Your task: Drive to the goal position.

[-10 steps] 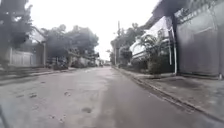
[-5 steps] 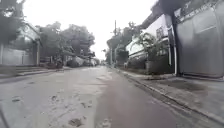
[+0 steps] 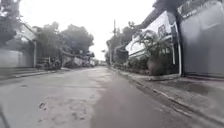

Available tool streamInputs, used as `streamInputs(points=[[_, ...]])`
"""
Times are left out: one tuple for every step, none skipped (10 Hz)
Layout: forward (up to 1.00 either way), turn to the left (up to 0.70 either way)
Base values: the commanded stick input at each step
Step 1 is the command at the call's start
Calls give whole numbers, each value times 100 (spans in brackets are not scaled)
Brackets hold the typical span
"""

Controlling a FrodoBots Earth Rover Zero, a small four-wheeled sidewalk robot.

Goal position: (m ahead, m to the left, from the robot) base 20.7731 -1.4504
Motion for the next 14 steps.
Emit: streamInputs(points=[[70,0],[70,-1],[70,-27],[70,-31],[70,-34],[70,-35],[70,-35],[70,-7],[70,-1],[70,0],[70,0],[70,0],[70,0],[70,0]])
